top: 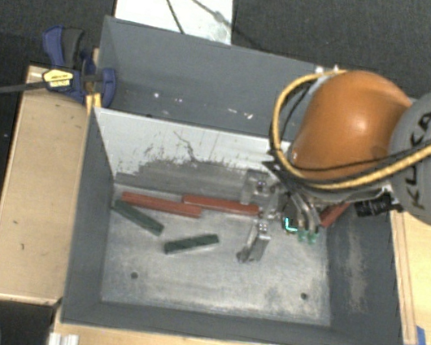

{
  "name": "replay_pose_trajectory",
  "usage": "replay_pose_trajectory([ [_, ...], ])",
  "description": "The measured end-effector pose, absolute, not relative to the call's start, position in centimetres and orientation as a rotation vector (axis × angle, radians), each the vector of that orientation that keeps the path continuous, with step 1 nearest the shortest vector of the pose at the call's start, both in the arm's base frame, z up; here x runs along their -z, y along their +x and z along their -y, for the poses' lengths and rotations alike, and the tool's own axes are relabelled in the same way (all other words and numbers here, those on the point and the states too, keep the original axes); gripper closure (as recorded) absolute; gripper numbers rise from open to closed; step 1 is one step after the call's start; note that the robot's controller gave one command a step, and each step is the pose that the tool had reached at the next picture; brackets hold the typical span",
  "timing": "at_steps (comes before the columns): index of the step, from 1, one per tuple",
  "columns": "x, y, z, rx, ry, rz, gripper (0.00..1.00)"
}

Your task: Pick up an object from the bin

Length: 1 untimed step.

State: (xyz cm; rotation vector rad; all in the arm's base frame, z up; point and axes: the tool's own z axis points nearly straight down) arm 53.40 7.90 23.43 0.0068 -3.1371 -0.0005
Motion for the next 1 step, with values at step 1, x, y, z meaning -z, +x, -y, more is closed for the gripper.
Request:
replay_pose_trajectory([
  [1, -11.26, 57.41, -7.93, 0.0, 0.129, 3.135, 0.0],
])
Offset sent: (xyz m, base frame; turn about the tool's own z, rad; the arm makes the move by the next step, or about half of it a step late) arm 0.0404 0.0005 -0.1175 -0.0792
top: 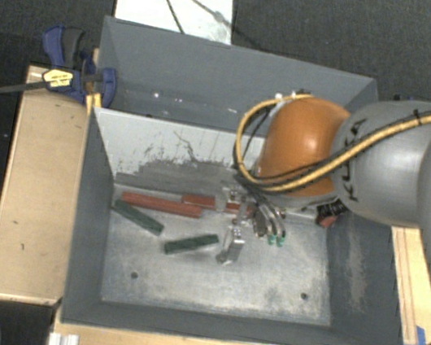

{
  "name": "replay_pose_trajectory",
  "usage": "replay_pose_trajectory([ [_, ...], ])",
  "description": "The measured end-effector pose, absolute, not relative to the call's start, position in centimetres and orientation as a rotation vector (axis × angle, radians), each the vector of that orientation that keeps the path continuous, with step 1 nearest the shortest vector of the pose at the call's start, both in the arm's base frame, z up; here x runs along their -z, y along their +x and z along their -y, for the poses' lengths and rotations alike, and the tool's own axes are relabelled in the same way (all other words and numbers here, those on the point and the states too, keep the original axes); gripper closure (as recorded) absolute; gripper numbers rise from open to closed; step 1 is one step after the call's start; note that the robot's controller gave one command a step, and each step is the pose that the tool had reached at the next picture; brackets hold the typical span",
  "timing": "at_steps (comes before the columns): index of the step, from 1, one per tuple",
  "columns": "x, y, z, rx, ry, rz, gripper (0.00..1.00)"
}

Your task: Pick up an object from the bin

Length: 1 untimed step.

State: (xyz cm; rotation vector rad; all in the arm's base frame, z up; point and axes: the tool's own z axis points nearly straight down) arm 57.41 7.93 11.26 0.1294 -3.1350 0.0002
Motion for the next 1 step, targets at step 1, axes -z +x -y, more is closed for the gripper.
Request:
replay_pose_trajectory([
  [1, -6.91, 55.72, -9.2, 0.001, 0.459, 3.106, 0.0],
])
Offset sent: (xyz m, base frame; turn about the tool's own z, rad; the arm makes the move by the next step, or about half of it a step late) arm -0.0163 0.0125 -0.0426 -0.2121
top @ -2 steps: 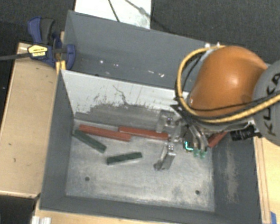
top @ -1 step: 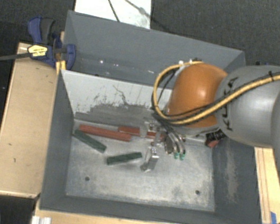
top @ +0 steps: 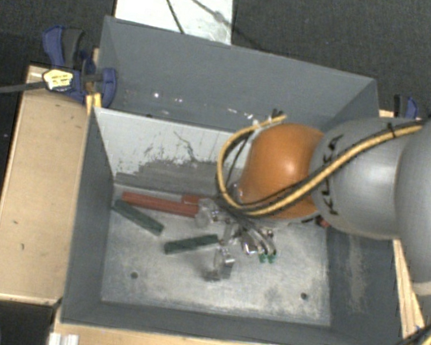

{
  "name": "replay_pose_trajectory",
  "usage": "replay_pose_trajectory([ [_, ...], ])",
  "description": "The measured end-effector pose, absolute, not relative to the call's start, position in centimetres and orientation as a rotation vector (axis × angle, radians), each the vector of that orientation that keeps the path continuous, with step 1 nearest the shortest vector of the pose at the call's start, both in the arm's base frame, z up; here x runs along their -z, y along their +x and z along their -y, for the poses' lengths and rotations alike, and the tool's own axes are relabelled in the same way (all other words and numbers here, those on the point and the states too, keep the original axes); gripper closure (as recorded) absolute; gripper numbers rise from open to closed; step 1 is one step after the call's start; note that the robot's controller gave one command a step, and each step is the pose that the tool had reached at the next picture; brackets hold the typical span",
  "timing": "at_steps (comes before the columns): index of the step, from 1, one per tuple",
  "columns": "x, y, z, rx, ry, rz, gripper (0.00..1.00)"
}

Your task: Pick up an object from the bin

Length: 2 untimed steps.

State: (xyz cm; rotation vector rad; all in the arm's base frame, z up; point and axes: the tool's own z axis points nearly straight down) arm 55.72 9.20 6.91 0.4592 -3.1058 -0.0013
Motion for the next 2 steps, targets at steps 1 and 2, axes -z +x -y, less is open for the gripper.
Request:
replay_pose_trajectory([
  [1, -7.1, 55.8, -9.2, 0.002, 0.451, 3.11, 1.0],
  [2, -25.9, 56.3, -9.7, 0.0, 0.509, 3.112, 1.0],
])
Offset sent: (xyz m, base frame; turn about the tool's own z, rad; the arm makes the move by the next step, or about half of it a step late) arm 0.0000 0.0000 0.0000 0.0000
